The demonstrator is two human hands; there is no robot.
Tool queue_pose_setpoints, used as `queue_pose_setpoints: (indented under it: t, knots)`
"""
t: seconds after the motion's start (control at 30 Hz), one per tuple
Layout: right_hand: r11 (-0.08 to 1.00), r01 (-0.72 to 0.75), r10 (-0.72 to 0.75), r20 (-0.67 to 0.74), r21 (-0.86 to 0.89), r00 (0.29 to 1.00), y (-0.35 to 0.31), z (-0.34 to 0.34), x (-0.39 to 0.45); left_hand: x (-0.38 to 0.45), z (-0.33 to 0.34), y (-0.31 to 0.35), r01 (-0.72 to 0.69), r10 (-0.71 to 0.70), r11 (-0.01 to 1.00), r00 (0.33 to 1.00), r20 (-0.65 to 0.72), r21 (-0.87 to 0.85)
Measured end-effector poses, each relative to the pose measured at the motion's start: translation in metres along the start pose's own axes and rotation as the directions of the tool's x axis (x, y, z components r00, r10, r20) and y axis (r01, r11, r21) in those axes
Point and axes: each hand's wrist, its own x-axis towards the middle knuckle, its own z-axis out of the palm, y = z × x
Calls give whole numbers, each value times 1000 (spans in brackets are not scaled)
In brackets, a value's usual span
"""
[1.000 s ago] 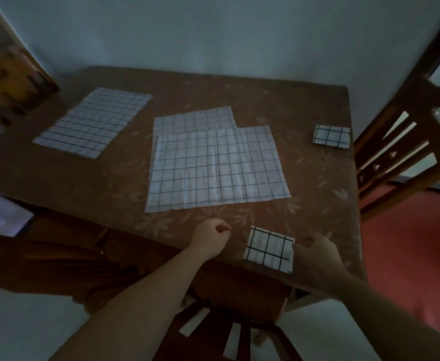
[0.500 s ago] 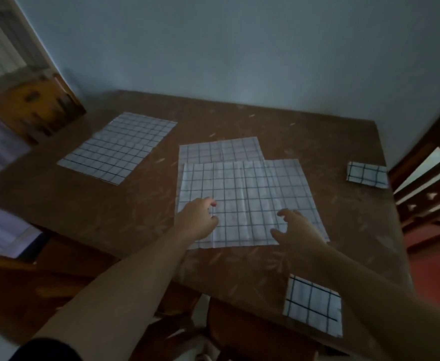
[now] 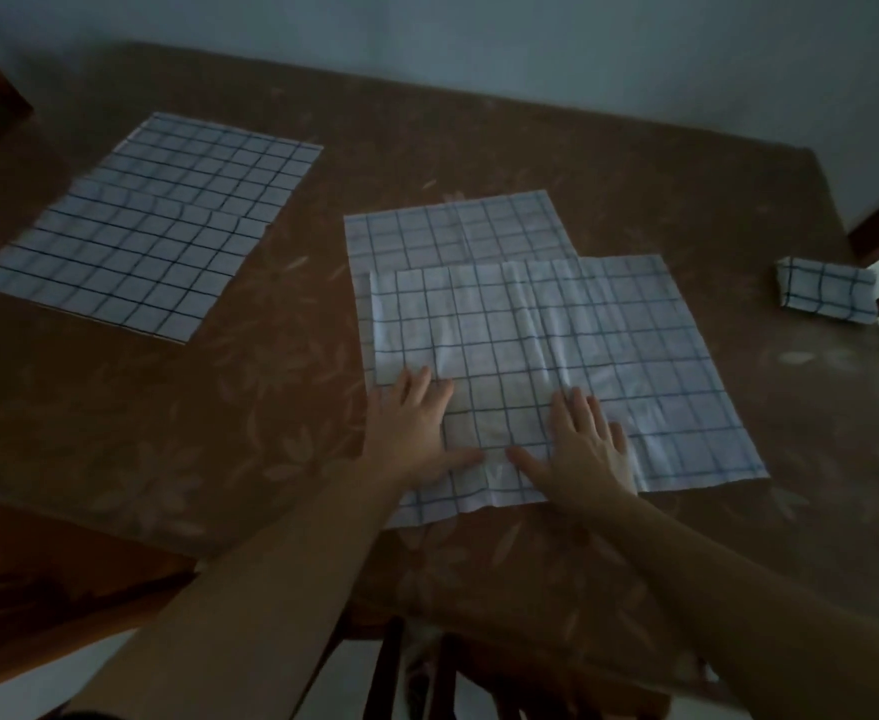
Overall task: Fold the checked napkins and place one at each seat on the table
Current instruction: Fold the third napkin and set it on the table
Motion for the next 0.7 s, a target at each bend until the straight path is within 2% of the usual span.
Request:
queue_pose_setpoints:
  t: [0.1, 0.2, 0.27, 0.33, 0.43, 0.5, 0.57, 0.63, 0.67, 0.7]
  knots:
    - [995, 79, -70, -138, 62, 988, -3, 1, -9, -7, 6, 2, -81, 78, 997, 977, -198, -7]
    - [970, 156, -91, -315, 187, 945, -4, 5, -19, -15, 8, 7, -94, 86, 996, 955, -285, -13]
    - [969, 167, -95, -348, 184, 933, -5, 5, -27, -24, 7, 11, -110, 85, 992, 943, -322, -61]
    - [973, 160, -94, -343, 168, 935, -7, -2, -39, -36, 6, 15, -121, 70, 982, 947, -314, -144]
    - [954, 164, -65, -363, 249, 929, -10, -32, -59, -64, -6, 23, -126, 51, 953, 963, -263, -277]
    - [932, 196, -60, -401, 306, 914, -13, -64, -76, -87, -25, 33, -140, 44, 898, 972, -231, -416]
    - [884, 244, -43, -450, 399, 892, -15, -107, -102, -113, -49, 45, -119, -3, 793, 980, -199, -597]
    - [826, 259, -2, -457, 501, 889, -15, -150, -130, -139, -78, 58, -132, -95, 674, 960, -263, -727]
    - [795, 265, 9, -447, 546, 895, -15, -171, -145, -150, -91, 62, -156, -115, 661, 945, -305, -734]
    - [754, 264, 24, -428, 601, 904, -15, -191, -160, -161, -104, 65, -175, -100, 693, 937, -333, -700]
